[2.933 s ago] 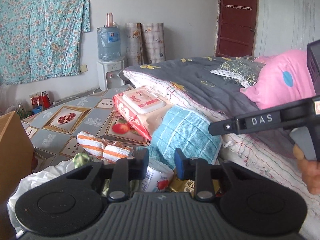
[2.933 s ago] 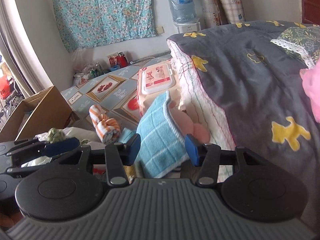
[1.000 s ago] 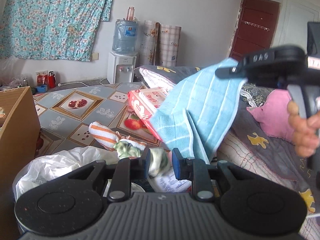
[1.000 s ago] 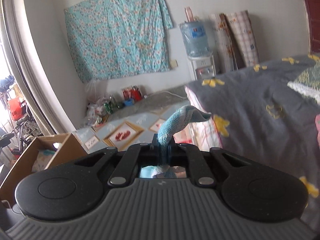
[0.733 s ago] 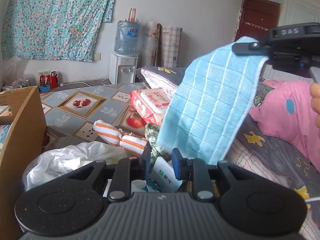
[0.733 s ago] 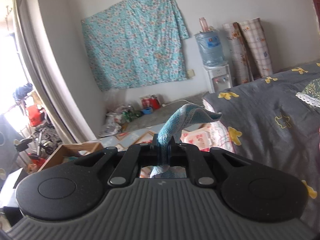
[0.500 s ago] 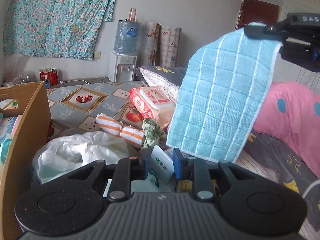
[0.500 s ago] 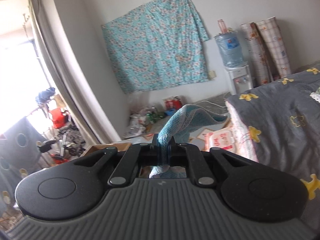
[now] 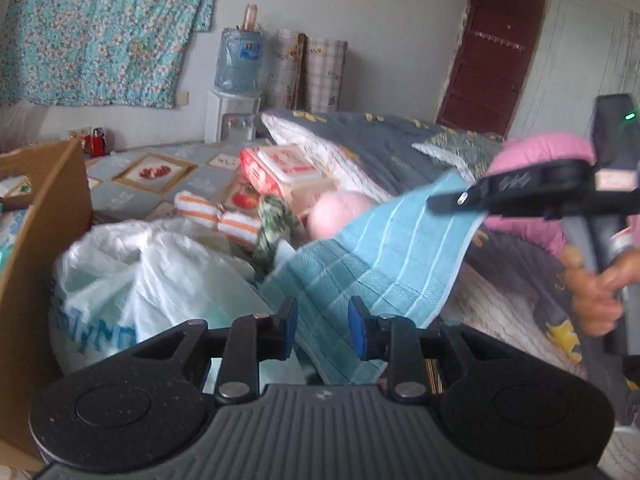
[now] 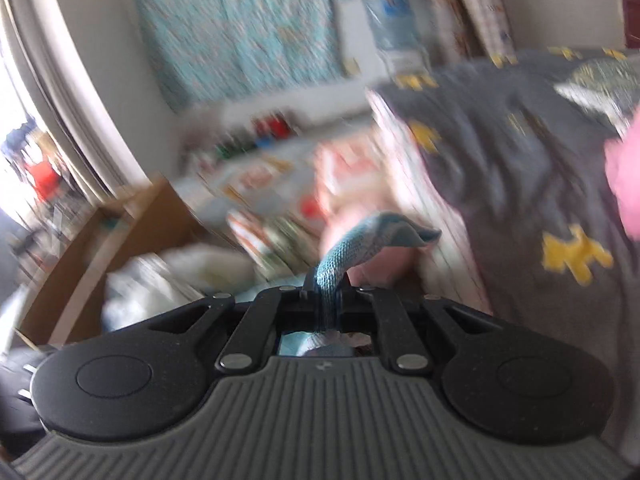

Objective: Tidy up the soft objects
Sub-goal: 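Lift the blue checked towel with the right tool and lay it on the white bag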

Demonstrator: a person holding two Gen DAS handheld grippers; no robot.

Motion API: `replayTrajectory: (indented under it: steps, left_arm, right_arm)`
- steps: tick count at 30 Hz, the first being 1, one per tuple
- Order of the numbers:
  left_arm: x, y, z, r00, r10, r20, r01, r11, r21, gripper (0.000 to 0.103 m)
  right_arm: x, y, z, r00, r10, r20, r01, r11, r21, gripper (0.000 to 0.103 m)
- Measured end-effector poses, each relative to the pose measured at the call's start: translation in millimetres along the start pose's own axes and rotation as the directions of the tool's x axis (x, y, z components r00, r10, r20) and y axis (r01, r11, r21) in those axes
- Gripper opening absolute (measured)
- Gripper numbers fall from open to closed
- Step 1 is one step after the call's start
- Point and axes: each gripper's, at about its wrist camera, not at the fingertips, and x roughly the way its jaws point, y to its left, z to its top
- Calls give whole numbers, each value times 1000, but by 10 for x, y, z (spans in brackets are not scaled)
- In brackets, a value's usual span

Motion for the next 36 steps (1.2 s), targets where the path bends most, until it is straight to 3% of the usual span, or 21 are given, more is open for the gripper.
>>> replayTrajectory:
  steps: [3,6,8,10,12,14,17,21,23,26,28,31,36]
  left_arm:
    - [141,-65,-118,999,13,-48,-12,1000,22,28]
    - [191,-69,-199,997,11,-81,-9,1000,25,28]
    - [194,-44,-232,995,9,-96,-8,1000,11,28]
    - [175,8,-249,995,5,-102,-7,1000,-15,28]
    - [137,65,-233,995,-11,-100,6,998,-57,27]
    - [88,106,-225,996,-28,-87,20,996,-89,27]
    - [23,100,-208,998,-28,-49,24,996,-81,27]
    - [1,86,-169,998,-46,-31,44,996,-81,27]
    - [33,57,-154,999,-32,-32,30,998,-63,27]
    - [100,-4,-155,999,-7,-36,6,1000,-21,27]
    - [137,-36,-177,999,-1,-46,1,1000,3,27]
    - [168,-56,-231,998,-5,-66,6,1000,18,27]
    - [152,-69,-295,997,7,-76,-4,999,42,26]
  right_arm:
    - [56,42,-170,999,-29,-29,26,996,-91,6]
    - [-47,294,-190,999,41,-14,-44,956,-291,7]
    - [-80,505,-191,995,96,-40,-104,888,-447,8]
    - [-64,738,-249,985,134,-113,-175,786,-593,9]
    - [-9,958,-416,975,128,-182,-220,671,-708,9]
    - [90,1103,-586,964,108,-242,-258,581,-772,13]
    - [268,1170,-727,953,78,-294,-290,530,-797,22]
    - [301,1095,-686,936,113,-333,-334,582,-741,38]
    - [250,981,-601,928,157,-337,-357,628,-692,47]
    - [113,727,-453,918,247,-310,-389,715,-581,50]
    - [51,522,-332,922,282,-267,-381,786,-487,52]
    - [127,250,-174,948,247,-200,-305,885,-351,52]
    - [488,72,-141,956,207,-210,-252,943,-218,51]
